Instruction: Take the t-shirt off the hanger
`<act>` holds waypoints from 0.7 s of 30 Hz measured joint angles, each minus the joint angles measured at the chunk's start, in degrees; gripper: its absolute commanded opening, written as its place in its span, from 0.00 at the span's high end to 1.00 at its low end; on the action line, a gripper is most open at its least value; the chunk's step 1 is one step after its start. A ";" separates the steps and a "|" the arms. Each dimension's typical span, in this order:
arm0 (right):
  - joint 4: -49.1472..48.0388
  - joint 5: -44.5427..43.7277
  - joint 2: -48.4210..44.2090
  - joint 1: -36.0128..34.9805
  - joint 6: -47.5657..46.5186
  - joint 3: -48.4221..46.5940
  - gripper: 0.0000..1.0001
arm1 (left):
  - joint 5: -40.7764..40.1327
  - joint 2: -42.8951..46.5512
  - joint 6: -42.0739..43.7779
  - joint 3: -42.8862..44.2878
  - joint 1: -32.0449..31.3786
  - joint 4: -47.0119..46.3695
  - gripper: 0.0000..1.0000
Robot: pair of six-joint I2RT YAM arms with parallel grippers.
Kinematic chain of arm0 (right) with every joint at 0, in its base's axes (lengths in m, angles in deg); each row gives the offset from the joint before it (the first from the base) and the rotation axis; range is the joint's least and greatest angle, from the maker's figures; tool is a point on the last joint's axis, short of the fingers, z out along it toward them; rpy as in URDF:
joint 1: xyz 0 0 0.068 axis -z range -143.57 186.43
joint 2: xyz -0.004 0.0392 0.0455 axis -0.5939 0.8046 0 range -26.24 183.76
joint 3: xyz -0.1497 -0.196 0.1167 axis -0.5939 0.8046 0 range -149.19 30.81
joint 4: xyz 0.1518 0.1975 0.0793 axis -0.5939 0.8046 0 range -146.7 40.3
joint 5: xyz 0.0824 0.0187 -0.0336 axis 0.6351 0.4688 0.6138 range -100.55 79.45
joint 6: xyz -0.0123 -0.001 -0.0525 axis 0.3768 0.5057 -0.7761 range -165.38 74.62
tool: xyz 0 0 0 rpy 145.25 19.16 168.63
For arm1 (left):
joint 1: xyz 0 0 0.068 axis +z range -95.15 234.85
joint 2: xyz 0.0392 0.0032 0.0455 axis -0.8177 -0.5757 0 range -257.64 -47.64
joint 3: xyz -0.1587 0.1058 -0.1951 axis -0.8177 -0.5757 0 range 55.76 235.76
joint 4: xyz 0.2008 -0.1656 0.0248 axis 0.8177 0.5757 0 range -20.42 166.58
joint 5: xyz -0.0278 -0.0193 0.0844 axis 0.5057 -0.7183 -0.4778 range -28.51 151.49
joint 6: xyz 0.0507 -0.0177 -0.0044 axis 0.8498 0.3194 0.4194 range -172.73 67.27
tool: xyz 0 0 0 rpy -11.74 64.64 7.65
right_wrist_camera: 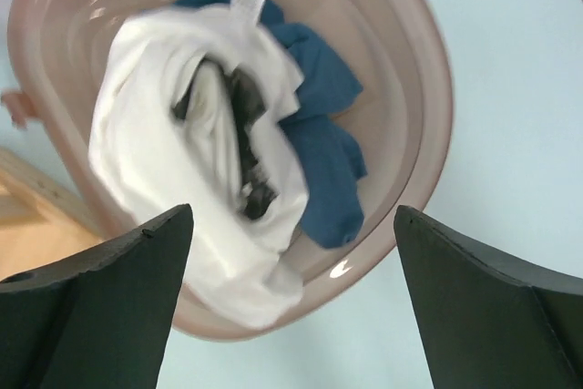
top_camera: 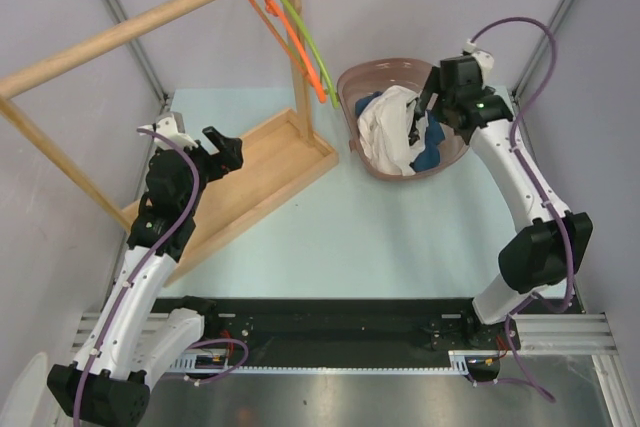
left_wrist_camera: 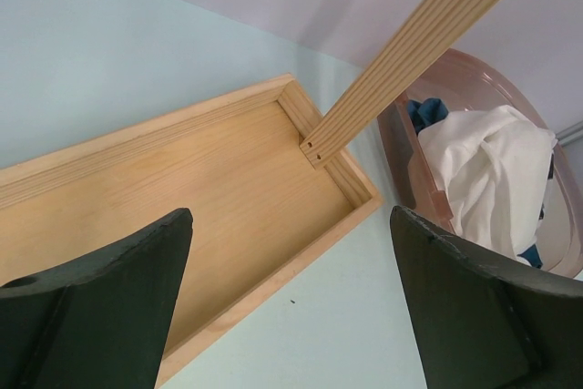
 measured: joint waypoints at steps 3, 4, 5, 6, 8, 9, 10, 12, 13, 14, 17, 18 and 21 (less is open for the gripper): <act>1.27 -5.88 -0.52 -7.89 -1.57 0.94 0.02 | 0.33 -0.15 0.02 -0.02 0.00 -0.09 0.06; 1.40 -7.08 -0.59 -10.05 -1.92 1.73 0.02 | 0.81 -0.39 0.07 -0.02 0.00 -0.35 0.05; 1.57 -8.35 -0.70 -12.85 -2.23 3.02 0.02 | 1.36 -0.76 0.13 -0.02 -0.04 -0.61 0.05; 1.79 -8.98 -0.83 -15.17 -2.36 4.37 0.02 | 1.84 -1.16 0.35 -0.02 -0.17 -0.79 0.04; 1.57 -9.22 -1.64 -20.92 -2.27 8.66 0.01 | 2.95 -2.45 0.92 -0.02 -0.74 -1.16 0.02; 1.53 -8.83 -2.21 -22.84 -1.97 10.32 0.01 | 3.37 -3.10 1.20 -0.02 -1.33 -1.25 0.00; 0.33 -7.65 -3.23 -25.07 -1.25 13.05 0.01 | 3.91 -3.80 1.66 -0.02 -2.08 -1.29 0.00; -2.58 -3.65 -7.08 -28.46 0.83 20.44 0.00 | 4.17 -4.98 2.58 0.00 -4.50 -1.25 0.00; -3.63 -1.88 -8.85 -29.31 1.77 22.97 0.00 | 4.28 -5.35 3.02 0.00 -5.73 -1.22 0.00; -6.80 0.59 -11.65 -30.21 3.28 27.36 0.01 | 4.07 -5.68 3.65 0.00 -7.65 -1.11 0.00; -15.41 7.43 -22.75 -32.76 8.07 41.38 0.00 | 2.69 -5.99 5.77 0.07 -14.69 -0.74 0.00; -18.12 9.05 -26.64 -33.75 9.62 45.57 0.00 | 1.88 -5.97 6.29 0.07 -16.81 -0.68 0.00; -23.41 12.02 -36.89 -36.50 12.98 54.95 0.00 | 1.09 -5.55 7.61 0.11 -23.58 -0.07 0.00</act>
